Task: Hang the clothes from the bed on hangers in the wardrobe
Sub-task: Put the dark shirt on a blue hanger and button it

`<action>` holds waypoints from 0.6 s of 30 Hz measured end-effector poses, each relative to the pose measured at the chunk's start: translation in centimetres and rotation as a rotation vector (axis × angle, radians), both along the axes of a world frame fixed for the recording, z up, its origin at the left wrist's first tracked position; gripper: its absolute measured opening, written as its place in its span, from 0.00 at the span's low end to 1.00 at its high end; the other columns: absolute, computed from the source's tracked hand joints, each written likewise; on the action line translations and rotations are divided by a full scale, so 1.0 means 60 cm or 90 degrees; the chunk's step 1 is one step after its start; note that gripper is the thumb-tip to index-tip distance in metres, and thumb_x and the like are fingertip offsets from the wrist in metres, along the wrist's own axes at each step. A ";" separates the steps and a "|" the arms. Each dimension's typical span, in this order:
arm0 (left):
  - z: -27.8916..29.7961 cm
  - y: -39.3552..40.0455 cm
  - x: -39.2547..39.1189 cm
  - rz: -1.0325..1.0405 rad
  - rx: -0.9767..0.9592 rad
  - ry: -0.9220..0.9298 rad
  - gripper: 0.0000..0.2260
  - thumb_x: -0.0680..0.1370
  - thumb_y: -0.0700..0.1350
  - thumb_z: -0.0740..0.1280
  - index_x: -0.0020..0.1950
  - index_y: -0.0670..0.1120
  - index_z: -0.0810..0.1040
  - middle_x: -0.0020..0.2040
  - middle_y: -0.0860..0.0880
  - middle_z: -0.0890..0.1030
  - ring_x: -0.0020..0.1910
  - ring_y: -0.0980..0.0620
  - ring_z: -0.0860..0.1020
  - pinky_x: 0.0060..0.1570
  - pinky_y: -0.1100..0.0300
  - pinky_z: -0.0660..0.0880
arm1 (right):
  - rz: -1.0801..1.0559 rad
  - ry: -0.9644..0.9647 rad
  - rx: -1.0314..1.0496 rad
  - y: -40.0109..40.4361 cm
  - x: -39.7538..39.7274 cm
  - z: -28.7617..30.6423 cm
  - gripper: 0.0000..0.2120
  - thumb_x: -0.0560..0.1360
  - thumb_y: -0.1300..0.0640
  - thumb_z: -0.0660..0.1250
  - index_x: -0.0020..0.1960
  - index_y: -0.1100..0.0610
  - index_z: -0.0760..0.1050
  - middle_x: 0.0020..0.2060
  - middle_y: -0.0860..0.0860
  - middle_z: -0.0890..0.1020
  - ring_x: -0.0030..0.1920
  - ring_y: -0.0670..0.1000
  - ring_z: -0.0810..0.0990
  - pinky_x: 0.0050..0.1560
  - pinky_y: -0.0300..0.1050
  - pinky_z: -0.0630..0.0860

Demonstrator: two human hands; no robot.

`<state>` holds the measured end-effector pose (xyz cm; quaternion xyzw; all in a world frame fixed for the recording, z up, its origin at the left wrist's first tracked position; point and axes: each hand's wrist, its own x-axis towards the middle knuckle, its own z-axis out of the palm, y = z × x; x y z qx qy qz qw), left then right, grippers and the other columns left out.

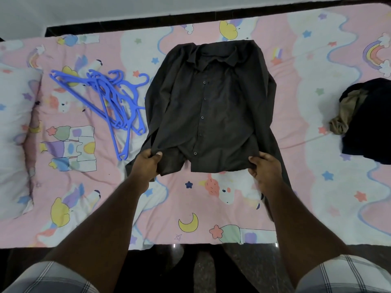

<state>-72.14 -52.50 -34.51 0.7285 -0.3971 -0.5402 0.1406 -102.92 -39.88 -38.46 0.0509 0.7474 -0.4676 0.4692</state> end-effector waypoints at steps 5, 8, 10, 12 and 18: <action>0.053 0.019 0.006 0.015 -0.022 -0.007 0.07 0.84 0.49 0.62 0.57 0.46 0.73 0.58 0.40 0.77 0.54 0.36 0.80 0.40 0.45 0.83 | -0.055 -0.003 -0.045 0.028 0.018 0.068 0.08 0.75 0.65 0.70 0.52 0.57 0.80 0.47 0.52 0.83 0.48 0.56 0.81 0.46 0.47 0.81; 0.069 0.042 0.020 0.049 -0.018 0.017 0.08 0.84 0.46 0.61 0.60 0.44 0.74 0.57 0.39 0.77 0.51 0.38 0.80 0.38 0.50 0.82 | -0.089 0.027 -0.057 0.063 0.026 0.102 0.10 0.74 0.66 0.71 0.55 0.60 0.80 0.46 0.53 0.83 0.48 0.58 0.81 0.48 0.48 0.81; 0.078 0.064 0.034 0.058 -0.016 0.032 0.05 0.84 0.44 0.60 0.57 0.44 0.74 0.54 0.39 0.77 0.45 0.40 0.79 0.35 0.55 0.79 | -0.096 0.046 -0.048 0.095 0.034 0.111 0.11 0.73 0.65 0.71 0.55 0.60 0.81 0.49 0.55 0.84 0.44 0.58 0.82 0.42 0.47 0.80; 0.079 0.091 0.057 0.070 -0.006 0.037 0.05 0.84 0.43 0.61 0.56 0.44 0.74 0.52 0.38 0.76 0.42 0.43 0.76 0.33 0.57 0.76 | -0.108 0.057 -0.034 0.130 0.046 0.122 0.10 0.72 0.65 0.70 0.53 0.60 0.81 0.47 0.57 0.83 0.37 0.57 0.79 0.36 0.44 0.78; 0.062 0.170 0.133 -0.093 0.032 -0.136 0.15 0.81 0.48 0.67 0.65 0.43 0.73 0.66 0.37 0.75 0.60 0.36 0.76 0.58 0.43 0.77 | 0.179 0.269 0.194 0.238 0.091 0.120 0.20 0.71 0.49 0.71 0.58 0.59 0.78 0.51 0.55 0.81 0.52 0.61 0.79 0.60 0.59 0.76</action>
